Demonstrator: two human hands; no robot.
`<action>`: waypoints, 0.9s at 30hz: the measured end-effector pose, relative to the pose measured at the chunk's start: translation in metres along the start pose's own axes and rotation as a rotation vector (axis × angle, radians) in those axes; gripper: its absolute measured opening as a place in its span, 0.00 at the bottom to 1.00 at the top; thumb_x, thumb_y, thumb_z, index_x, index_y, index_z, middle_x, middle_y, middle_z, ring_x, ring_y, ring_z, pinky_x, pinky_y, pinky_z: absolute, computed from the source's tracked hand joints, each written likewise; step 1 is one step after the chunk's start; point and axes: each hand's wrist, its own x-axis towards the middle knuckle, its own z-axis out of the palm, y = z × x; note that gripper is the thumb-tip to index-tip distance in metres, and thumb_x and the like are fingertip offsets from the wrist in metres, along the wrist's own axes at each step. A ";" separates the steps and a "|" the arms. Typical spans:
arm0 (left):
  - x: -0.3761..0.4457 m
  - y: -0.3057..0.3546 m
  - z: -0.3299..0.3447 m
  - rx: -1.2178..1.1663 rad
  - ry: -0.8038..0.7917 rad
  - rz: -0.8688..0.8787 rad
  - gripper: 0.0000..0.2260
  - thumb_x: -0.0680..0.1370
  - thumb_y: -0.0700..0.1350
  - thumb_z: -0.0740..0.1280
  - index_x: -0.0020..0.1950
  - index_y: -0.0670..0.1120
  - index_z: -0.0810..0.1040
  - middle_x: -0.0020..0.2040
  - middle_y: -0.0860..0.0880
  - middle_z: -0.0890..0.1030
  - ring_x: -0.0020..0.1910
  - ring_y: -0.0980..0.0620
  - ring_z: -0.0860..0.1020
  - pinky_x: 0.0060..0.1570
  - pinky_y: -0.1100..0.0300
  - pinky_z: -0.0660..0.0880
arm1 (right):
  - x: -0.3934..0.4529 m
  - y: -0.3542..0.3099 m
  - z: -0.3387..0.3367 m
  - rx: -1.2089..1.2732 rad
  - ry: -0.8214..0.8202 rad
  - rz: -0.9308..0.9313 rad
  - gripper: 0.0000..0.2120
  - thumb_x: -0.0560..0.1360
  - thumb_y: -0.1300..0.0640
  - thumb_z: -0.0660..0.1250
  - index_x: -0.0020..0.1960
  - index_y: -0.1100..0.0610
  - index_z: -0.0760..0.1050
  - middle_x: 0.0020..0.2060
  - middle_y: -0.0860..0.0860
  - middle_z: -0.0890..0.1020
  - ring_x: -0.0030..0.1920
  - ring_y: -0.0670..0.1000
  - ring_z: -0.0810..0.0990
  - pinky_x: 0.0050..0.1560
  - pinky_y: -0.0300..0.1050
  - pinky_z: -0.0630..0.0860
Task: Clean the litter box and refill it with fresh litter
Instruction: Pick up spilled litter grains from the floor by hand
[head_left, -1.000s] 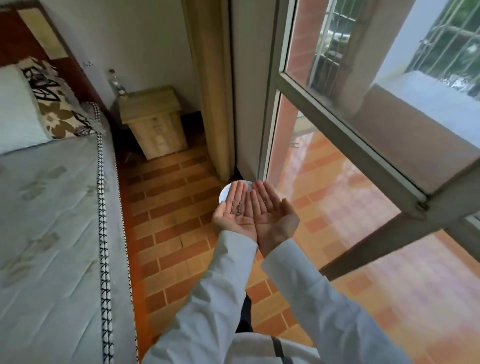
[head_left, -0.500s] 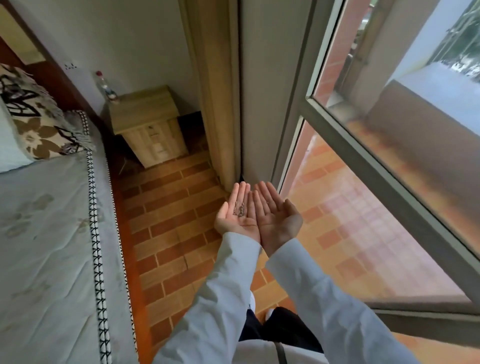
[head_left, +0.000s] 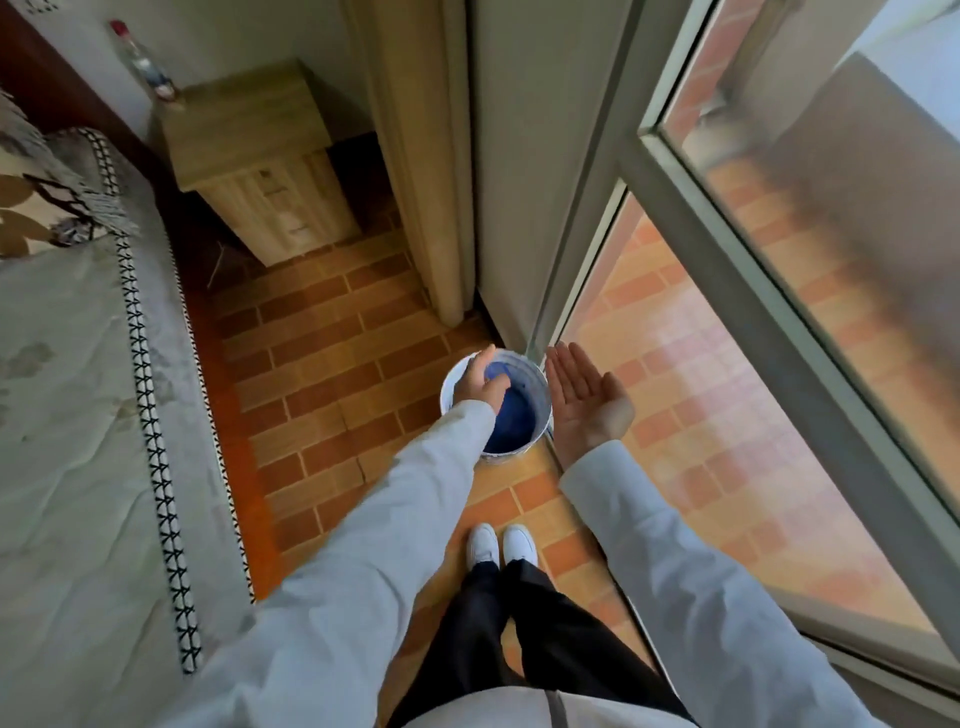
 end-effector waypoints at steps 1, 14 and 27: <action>0.005 -0.002 0.003 0.256 -0.060 0.016 0.25 0.77 0.39 0.61 0.74 0.50 0.62 0.74 0.49 0.62 0.73 0.46 0.61 0.71 0.55 0.60 | 0.009 -0.005 -0.004 -0.018 0.015 0.003 0.22 0.81 0.57 0.47 0.55 0.70 0.74 0.55 0.66 0.80 0.57 0.63 0.79 0.66 0.54 0.71; 0.043 -0.010 -0.010 0.653 0.042 0.291 0.17 0.76 0.41 0.63 0.65 0.47 0.73 0.64 0.46 0.74 0.66 0.47 0.69 0.64 0.60 0.65 | 0.094 -0.010 -0.012 -0.412 0.079 -0.047 0.11 0.78 0.66 0.56 0.44 0.66 0.76 0.33 0.57 0.84 0.42 0.56 0.82 0.49 0.43 0.80; 0.028 0.000 -0.033 0.334 0.165 0.125 0.16 0.78 0.41 0.61 0.66 0.48 0.74 0.64 0.49 0.76 0.65 0.48 0.69 0.56 0.64 0.64 | 0.169 0.008 -0.027 -2.353 -0.359 -0.109 0.23 0.81 0.61 0.52 0.75 0.56 0.59 0.76 0.56 0.58 0.77 0.57 0.49 0.75 0.53 0.51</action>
